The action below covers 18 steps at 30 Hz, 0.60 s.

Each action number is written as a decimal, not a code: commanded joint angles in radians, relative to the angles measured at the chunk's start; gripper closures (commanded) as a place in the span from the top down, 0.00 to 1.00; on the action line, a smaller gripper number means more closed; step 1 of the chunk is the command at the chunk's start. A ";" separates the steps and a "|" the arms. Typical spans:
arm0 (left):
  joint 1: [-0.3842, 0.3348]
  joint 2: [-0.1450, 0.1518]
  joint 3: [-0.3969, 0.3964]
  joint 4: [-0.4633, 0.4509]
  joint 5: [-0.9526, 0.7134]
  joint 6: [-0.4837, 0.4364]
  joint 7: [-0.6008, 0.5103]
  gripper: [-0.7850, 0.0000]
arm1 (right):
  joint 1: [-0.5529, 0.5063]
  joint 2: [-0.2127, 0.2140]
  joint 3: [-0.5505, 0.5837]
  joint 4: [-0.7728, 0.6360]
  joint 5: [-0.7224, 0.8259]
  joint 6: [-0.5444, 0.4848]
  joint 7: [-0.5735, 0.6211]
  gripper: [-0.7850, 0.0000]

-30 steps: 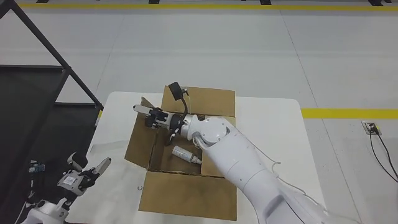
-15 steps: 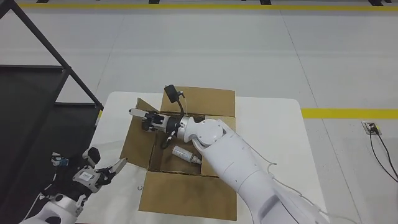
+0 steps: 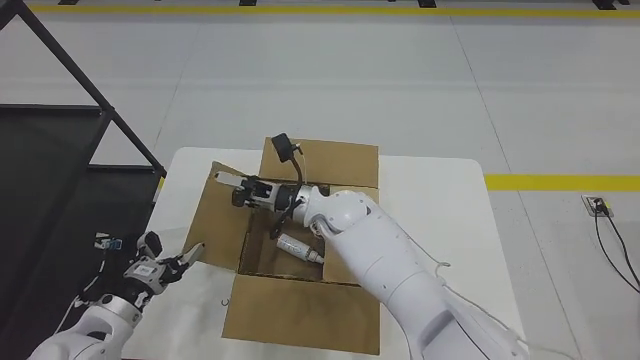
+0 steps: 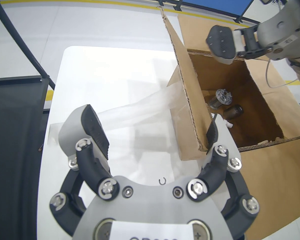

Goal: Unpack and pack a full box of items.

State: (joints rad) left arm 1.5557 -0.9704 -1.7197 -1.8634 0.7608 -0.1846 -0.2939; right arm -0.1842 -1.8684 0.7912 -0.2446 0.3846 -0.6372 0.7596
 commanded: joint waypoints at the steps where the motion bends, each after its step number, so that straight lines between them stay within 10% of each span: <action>1: -0.003 -0.001 -0.005 0.023 -0.011 -0.005 -0.006 1.00 | 0.000 0.009 0.014 -0.002 0.008 -0.026 0.012 1.00; 18: -0.073 -0.009 0.045 0.187 0.034 0.016 -0.050 1.00 | -0.024 0.094 0.122 -0.054 0.036 -0.048 0.091 1.00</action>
State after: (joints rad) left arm 1.4855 -0.9792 -1.6761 -1.6814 0.7929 -0.1693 -0.3424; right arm -0.2061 -1.7778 0.9087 -0.2937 0.4212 -0.6896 0.8479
